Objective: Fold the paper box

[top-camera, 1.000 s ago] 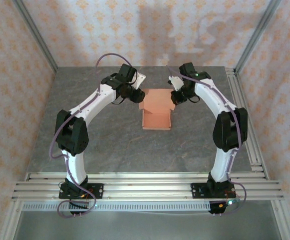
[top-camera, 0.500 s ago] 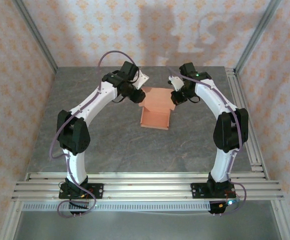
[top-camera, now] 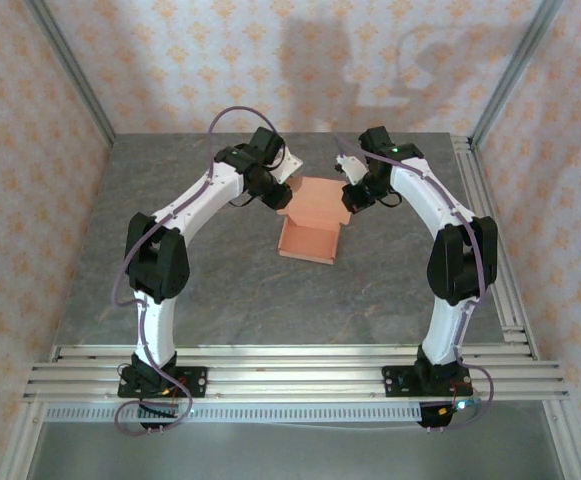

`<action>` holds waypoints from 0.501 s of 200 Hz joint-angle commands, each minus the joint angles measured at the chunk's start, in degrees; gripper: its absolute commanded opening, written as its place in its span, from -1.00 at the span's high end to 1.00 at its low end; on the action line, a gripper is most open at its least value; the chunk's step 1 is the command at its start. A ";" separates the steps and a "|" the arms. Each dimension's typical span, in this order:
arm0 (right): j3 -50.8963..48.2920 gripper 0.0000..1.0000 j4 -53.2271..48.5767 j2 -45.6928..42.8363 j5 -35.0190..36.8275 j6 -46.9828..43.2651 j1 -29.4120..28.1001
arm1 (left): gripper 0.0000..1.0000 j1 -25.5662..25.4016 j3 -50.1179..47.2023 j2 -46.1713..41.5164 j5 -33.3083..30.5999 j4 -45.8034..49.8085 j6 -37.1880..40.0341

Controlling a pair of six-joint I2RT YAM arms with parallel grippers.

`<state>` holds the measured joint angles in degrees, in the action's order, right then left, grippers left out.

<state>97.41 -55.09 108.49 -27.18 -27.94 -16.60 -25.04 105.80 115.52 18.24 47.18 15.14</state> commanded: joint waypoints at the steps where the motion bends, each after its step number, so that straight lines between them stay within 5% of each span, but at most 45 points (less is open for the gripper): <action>1: 2.00 1.00 -2.12 -1.21 -1.06 -1.50 -0.41 | 0.51 -0.02 1.48 0.14 -2.36 1.24 0.56; 43: 2.12 1.00 -2.49 -1.41 -0.70 -2.10 -0.44 | 0.24 -0.01 0.31 -1.26 -5.92 0.38 0.92; 100: 2.05 1.00 -2.57 -1.51 -0.68 -2.25 -0.39 | 0.16 -0.01 1.78 0.68 -7.90 0.55 -0.45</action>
<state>97.62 -55.83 108.49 -27.46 -28.82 -16.71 -25.04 105.93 115.57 12.78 47.16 15.07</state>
